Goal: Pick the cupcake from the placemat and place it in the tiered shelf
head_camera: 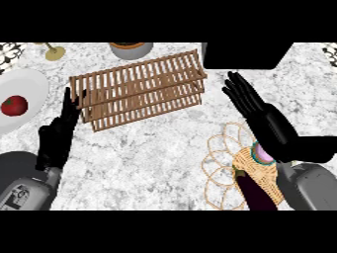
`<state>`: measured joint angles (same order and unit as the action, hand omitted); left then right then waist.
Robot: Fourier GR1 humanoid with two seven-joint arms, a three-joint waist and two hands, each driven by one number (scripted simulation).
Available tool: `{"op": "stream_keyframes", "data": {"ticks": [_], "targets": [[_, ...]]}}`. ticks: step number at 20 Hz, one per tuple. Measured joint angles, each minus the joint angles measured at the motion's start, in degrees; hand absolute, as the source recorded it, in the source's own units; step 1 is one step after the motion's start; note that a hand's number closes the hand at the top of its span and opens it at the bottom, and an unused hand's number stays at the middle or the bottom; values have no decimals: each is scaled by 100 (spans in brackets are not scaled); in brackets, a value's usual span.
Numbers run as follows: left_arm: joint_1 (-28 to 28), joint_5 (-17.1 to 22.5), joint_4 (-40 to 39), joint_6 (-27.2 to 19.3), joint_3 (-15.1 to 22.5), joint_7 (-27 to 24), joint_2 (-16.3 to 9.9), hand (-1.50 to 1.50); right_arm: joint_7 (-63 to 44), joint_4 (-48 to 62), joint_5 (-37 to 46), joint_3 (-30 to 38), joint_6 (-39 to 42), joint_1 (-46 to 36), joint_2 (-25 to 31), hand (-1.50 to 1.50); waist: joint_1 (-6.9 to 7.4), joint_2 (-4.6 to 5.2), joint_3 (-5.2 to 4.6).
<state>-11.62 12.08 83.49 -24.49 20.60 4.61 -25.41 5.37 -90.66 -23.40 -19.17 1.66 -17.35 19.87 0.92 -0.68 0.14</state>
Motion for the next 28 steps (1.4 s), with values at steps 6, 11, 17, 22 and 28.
{"op": "stream_keyframes", "data": {"ticks": [6,11,17,22,28], "targets": [[419,315,259,19,-233,67,16,0,130,145,530,1255,-998,587,896,150,-412,-50,36],[761,600,580,72,-497,72,-30,0,-332,1001,976,2018,-1867,1541,1538,-150,-608,-8,67],[1071,1086,676,470,-724,168,-74,0,-17,772,877,2372,-1867,2534,1633,-150,-504,-63,89],[1100,1275,664,732,-825,183,-104,0,-109,85,709,2359,-1317,3128,1970,-150,-446,-70,80],[1057,1388,587,876,-953,279,-167,0,-1097,-989,687,2217,-1052,3438,2533,-150,-355,-48,59]]}}
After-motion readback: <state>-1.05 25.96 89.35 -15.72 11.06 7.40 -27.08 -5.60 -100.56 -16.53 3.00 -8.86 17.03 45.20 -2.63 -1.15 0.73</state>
